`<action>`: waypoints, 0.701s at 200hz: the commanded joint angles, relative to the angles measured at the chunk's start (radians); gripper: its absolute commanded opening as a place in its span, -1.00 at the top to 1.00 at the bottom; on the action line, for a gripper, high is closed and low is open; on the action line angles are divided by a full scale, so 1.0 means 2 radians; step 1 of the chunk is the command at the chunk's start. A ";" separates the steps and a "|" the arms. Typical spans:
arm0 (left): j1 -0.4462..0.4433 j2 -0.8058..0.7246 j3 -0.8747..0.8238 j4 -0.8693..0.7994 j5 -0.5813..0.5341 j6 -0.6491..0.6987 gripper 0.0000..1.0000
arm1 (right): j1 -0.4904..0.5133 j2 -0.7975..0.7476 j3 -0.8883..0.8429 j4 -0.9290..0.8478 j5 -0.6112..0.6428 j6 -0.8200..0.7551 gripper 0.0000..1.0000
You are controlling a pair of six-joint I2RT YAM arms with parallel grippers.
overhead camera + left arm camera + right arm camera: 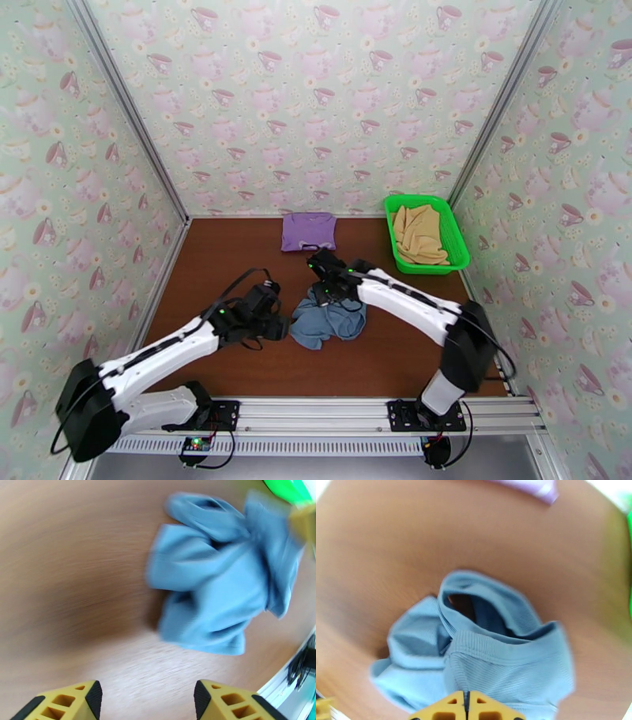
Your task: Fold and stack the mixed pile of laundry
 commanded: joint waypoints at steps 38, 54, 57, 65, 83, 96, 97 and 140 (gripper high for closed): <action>-0.010 0.124 0.020 0.138 0.056 0.073 -0.22 | -0.067 -0.128 -0.069 -0.024 0.012 -0.006 1.00; -0.013 0.148 0.019 0.171 0.076 0.077 -0.05 | -0.080 -0.147 -0.081 -0.025 0.010 -0.006 1.00; -0.013 0.152 0.020 0.176 0.080 0.078 0.02 | -0.082 -0.151 -0.083 -0.025 0.010 -0.006 1.00; -0.013 0.160 0.021 0.186 0.087 0.079 0.25 | -0.088 -0.158 -0.087 -0.025 0.010 -0.006 1.00; -0.016 0.166 0.030 0.176 0.070 0.079 1.00 | -0.102 -0.174 -0.090 -0.029 0.011 -0.007 1.00; -0.016 0.148 0.037 0.153 0.045 0.080 1.00 | -0.112 -0.186 -0.088 -0.034 0.013 -0.010 1.00; -0.016 0.146 0.038 0.151 0.043 0.081 1.00 | -0.113 -0.187 -0.088 -0.034 0.013 -0.011 1.00; -0.013 0.031 0.154 -0.043 -0.080 0.100 1.00 | -0.164 -0.215 -0.036 -0.033 -0.016 -0.038 1.00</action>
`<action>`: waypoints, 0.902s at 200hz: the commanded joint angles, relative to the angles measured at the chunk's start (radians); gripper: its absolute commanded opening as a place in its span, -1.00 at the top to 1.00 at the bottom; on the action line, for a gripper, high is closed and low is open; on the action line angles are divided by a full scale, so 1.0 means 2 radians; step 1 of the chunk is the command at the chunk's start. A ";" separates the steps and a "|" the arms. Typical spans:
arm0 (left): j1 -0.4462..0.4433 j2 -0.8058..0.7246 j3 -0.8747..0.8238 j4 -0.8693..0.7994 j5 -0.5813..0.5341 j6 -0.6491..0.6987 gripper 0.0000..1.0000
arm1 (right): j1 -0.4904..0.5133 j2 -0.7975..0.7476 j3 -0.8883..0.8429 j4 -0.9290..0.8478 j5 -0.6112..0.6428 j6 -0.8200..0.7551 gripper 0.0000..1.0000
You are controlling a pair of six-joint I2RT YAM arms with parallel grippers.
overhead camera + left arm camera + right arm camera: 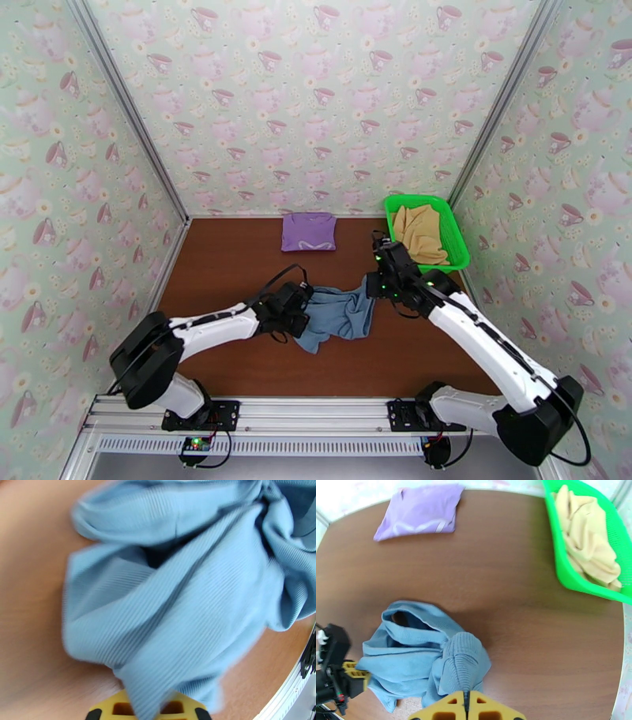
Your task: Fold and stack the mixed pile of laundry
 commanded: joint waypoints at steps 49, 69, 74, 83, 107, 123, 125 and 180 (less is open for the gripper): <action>0.074 -0.125 0.275 -0.224 -0.156 0.111 1.00 | -0.063 0.026 0.154 0.057 -0.090 -0.056 1.00; 0.140 -0.114 0.315 -0.214 -0.137 0.140 1.00 | -0.072 0.072 0.215 0.085 -0.109 -0.063 1.00; 0.157 -0.109 0.323 -0.211 -0.132 0.147 1.00 | -0.074 0.085 0.232 0.088 -0.112 -0.063 1.00; 0.182 -0.097 0.338 -0.207 -0.123 0.156 1.00 | -0.079 0.109 0.263 0.094 -0.116 -0.060 1.00; 0.218 -0.064 0.376 -0.214 -0.104 0.168 1.00 | -0.085 0.158 0.325 0.105 -0.125 -0.052 1.00; 0.220 -0.063 0.376 -0.220 -0.090 0.164 1.00 | -0.086 0.165 0.329 0.107 -0.133 -0.043 1.00; 0.220 -0.064 0.373 -0.220 -0.088 0.162 1.00 | -0.086 0.163 0.325 0.109 -0.134 -0.042 1.00; 0.209 -0.164 0.147 -0.203 -0.032 0.043 1.00 | -0.086 0.024 0.052 0.157 -0.142 -0.002 1.00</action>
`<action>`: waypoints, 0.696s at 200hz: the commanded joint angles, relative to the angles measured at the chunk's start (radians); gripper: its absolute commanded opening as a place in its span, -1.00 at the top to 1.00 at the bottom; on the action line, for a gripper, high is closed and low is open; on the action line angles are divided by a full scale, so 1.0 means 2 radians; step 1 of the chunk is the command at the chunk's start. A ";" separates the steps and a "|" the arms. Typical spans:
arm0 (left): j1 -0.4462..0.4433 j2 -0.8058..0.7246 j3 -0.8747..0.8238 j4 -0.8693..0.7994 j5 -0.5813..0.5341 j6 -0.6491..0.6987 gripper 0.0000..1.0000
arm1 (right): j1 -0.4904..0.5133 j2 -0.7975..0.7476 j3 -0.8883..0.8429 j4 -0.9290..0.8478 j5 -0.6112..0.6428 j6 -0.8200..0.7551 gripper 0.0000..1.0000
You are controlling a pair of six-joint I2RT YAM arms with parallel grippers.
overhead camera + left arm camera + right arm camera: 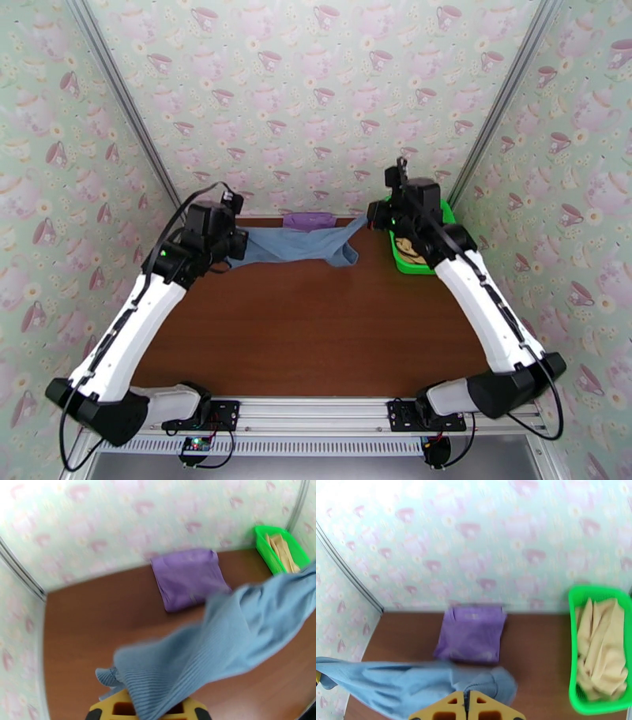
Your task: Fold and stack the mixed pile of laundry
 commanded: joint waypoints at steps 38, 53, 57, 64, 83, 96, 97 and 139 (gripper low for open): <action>-0.050 -0.081 -0.266 0.004 0.099 -0.190 0.74 | 0.000 -0.161 -0.293 -0.019 -0.024 0.066 1.00; -0.079 -0.086 -0.314 0.001 0.100 -0.231 0.15 | 0.000 -0.189 -0.355 -0.040 -0.015 0.080 1.00; -0.091 -0.088 -0.322 -0.001 0.092 -0.245 -0.10 | 0.001 -0.194 -0.367 -0.046 -0.011 0.084 1.00; -0.115 -0.091 -0.328 -0.005 0.073 -0.265 -0.54 | 0.001 -0.203 -0.386 -0.056 -0.003 0.092 1.00; -0.132 -0.099 -0.321 -0.025 0.068 -0.298 -1.00 | 0.002 -0.217 -0.417 -0.071 0.011 0.108 0.14; -0.133 -0.108 -0.305 -0.039 0.056 -0.305 -1.00 | 0.002 -0.219 -0.417 -0.064 0.014 0.117 -0.26; -0.132 -0.109 -0.303 -0.040 0.054 -0.305 -1.00 | 0.002 -0.219 -0.416 -0.064 0.015 0.117 -0.29; -0.094 -0.095 -0.254 -0.056 0.002 -0.288 -1.00 | 0.002 -0.142 -0.345 -0.026 0.032 0.088 -0.53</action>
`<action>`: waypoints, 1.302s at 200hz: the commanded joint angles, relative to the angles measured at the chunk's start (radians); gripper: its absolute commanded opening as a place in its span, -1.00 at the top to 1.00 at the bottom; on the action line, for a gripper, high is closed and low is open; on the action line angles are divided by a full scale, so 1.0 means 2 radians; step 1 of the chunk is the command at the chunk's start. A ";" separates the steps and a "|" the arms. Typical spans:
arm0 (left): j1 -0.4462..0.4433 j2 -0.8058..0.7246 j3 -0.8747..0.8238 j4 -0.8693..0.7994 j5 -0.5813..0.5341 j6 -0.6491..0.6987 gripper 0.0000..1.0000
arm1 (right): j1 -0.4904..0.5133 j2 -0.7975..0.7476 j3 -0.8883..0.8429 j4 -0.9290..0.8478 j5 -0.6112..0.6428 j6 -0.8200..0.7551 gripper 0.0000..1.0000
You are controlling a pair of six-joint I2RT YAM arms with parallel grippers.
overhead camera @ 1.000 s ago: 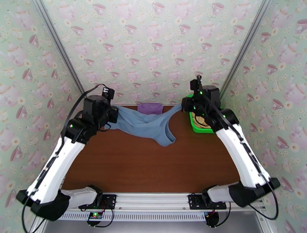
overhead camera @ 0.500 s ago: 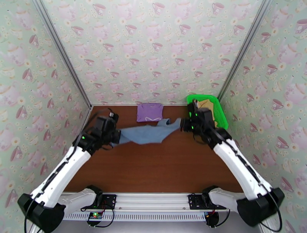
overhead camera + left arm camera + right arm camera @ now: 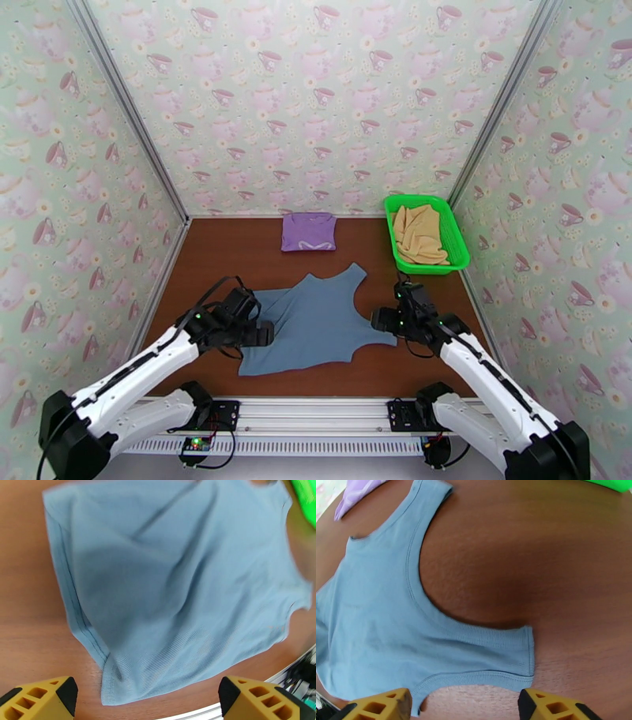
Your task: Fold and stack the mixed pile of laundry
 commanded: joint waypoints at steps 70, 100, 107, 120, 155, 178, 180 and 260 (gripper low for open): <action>0.172 0.169 0.038 0.127 -0.007 0.059 -0.82 | -0.009 0.314 0.221 0.135 0.025 -0.142 -0.45; 0.188 0.243 0.048 0.182 0.001 0.068 -0.73 | -0.020 0.427 0.298 0.140 0.007 -0.161 -0.50; 0.191 0.259 0.052 0.194 0.000 0.071 -0.70 | -0.022 0.451 0.314 0.138 0.004 -0.162 -0.50; 0.200 0.286 0.061 0.213 0.004 0.076 -0.65 | -0.025 0.488 0.342 0.135 -0.001 -0.163 -0.49; 0.209 0.350 0.100 0.233 0.023 0.085 -0.29 | -0.033 0.554 0.395 0.122 -0.006 -0.157 -0.38; 0.210 0.369 0.117 0.236 0.035 0.085 0.66 | -0.036 0.571 0.416 0.110 -0.013 -0.148 0.41; 0.210 0.370 0.119 0.235 0.035 0.085 0.72 | -0.035 0.572 0.416 0.109 -0.012 -0.148 0.50; 0.245 0.441 0.276 0.191 0.006 0.147 1.00 | -0.092 0.554 0.467 0.098 0.026 -0.083 1.00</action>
